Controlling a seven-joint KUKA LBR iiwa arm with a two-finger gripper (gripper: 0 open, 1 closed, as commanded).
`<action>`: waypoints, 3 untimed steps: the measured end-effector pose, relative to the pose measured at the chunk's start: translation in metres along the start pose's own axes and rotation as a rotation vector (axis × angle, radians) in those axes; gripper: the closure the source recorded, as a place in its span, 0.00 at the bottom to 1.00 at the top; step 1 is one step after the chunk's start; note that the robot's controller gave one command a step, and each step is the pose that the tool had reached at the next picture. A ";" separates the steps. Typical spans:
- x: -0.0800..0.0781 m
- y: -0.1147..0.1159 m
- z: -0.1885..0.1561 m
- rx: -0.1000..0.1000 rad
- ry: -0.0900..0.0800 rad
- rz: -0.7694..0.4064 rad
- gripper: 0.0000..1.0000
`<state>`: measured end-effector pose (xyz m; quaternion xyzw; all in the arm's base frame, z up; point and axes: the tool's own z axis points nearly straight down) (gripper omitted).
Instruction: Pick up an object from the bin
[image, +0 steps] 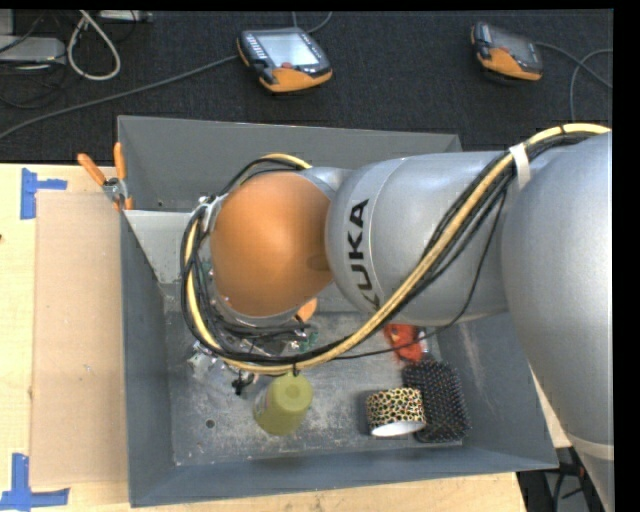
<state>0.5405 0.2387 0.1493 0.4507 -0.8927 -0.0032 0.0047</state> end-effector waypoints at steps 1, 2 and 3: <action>-0.001 0.000 -0.026 0.001 -0.004 0.003 1.00; -0.002 0.000 -0.035 0.002 -0.006 0.004 1.00; -0.001 0.002 -0.055 -0.001 -0.002 0.007 1.00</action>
Offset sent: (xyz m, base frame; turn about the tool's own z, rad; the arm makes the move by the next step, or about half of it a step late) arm 0.0012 0.0011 0.0324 0.0018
